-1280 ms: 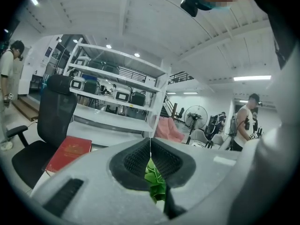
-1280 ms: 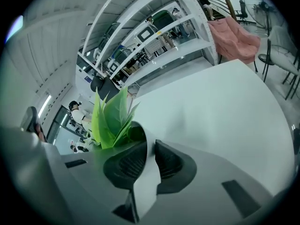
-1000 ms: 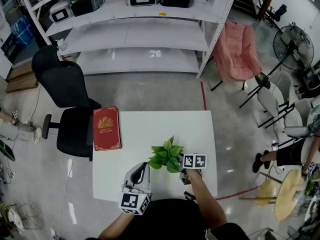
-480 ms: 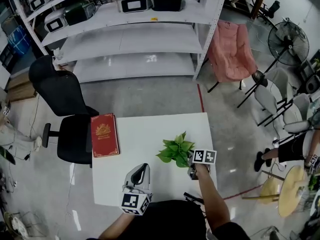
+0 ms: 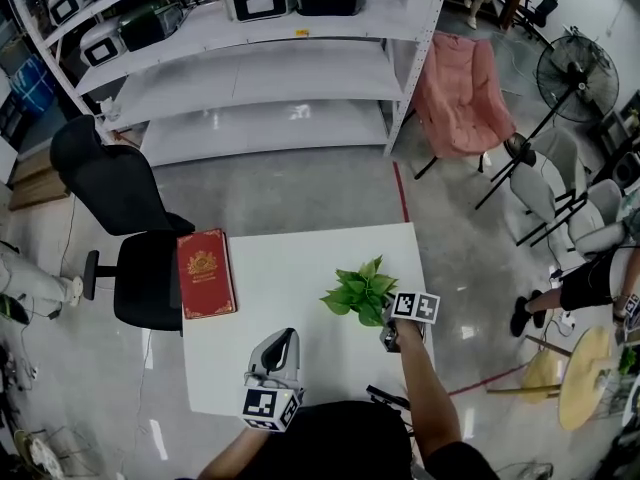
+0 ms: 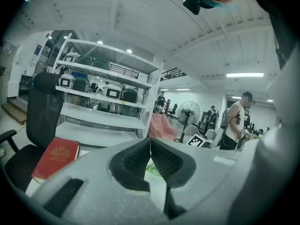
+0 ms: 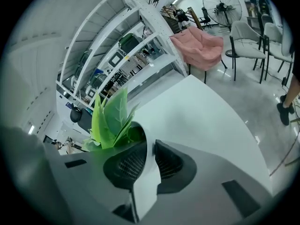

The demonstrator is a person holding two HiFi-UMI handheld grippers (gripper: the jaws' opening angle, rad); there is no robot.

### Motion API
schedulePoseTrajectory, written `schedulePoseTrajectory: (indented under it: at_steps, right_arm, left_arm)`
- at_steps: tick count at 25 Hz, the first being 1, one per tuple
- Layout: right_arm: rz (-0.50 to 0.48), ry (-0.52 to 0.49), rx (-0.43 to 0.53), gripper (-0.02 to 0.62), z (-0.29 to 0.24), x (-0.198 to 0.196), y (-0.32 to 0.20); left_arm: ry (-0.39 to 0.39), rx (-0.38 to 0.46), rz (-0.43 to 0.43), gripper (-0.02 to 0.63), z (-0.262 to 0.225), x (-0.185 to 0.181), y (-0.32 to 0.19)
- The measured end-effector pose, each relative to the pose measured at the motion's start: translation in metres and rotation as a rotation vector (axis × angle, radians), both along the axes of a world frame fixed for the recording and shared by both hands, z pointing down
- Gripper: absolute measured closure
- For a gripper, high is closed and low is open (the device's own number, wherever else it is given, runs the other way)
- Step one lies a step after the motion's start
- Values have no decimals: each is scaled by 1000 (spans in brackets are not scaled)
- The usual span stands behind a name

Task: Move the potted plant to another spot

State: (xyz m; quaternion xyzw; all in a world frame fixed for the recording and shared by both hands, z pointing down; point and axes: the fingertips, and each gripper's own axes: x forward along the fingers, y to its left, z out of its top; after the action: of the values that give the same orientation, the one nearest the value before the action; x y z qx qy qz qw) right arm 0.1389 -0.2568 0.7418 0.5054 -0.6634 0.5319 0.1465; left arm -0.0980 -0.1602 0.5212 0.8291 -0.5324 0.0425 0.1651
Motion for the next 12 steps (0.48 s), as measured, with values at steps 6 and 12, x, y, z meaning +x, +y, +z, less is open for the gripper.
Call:
schedulePoseTrajectory:
  at_steps: [6,12]
  right_arm:
    - [16,2,-8,540,5,7,-6]
    - [25,5,-21,540,12,11,-6]
  left_arm:
    - [-5,-2,14,588,4,7,-12]
    - [-11,6,40,587,6,19,-24]
